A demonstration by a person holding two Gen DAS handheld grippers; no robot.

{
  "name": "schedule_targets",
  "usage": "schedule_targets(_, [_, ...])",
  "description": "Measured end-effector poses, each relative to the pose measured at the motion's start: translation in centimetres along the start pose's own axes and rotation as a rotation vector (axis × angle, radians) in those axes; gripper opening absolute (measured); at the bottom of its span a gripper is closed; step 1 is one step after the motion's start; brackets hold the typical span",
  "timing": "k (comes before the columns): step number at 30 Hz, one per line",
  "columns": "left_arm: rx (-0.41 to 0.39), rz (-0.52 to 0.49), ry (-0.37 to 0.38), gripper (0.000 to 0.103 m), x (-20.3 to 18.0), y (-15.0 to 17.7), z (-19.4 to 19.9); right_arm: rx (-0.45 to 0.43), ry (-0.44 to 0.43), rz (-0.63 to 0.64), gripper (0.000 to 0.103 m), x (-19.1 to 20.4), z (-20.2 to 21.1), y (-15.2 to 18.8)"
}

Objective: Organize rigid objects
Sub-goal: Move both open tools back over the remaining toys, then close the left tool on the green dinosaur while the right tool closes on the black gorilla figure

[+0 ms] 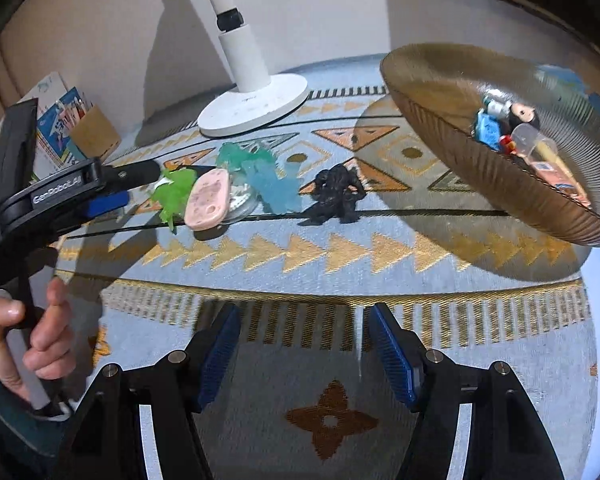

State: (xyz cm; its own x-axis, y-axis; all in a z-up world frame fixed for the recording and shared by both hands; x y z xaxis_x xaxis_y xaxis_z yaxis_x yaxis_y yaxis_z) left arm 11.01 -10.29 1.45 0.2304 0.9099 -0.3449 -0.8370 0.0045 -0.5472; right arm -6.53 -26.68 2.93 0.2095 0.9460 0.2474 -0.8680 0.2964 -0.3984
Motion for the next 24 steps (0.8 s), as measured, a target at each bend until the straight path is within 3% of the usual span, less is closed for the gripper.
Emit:
schedule_targets(3, [0.064,0.025,0.015,0.074,0.2,0.0,-1.8,0.037,-0.038,-0.045,0.065,-0.3,0.0,-0.5])
schedule_targets(6, [0.053,-0.008,-0.017,0.074,-0.3,-0.1,-1.8,0.053,-0.088,-0.087,0.065,-0.7,0.3,-0.9])
schedule_targets(9, [0.047,-0.037,-0.030,0.071,-0.3,0.4,-1.4,0.044,-0.068,-0.080,0.065,-0.7,0.7,-1.2])
schedule_targets(13, [0.040,-0.035,-0.030,0.050,0.8,1.5,0.5,0.018,0.005,-0.035,0.065,-0.4,1.3,-1.8])
schedule_targets(17, [0.012,-0.028,-0.109,0.048,3.2,2.0,2.4,0.004,0.027,-0.037,0.065,-0.8,1.3,-2.5])
schedule_targets(24, [0.001,-0.086,-0.024,0.048,1.7,0.9,2.9,-0.017,0.034,-0.110,0.064,-1.7,-0.6,-3.9])
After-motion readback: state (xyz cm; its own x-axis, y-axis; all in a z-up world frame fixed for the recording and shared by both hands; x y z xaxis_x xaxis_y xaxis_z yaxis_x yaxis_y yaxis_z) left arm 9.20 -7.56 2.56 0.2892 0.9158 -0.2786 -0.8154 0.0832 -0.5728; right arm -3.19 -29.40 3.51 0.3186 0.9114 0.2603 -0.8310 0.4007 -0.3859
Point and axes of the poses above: each gripper's, at about its wrist camera, not at the fingertips, and z roughly against the way its jaws point, x to its left, y to its underside, the point moved 3 cm from there along -z, roughly the way its jaws point, and after that the axes turned 5 degrees about -y, right-handed, at the moved point
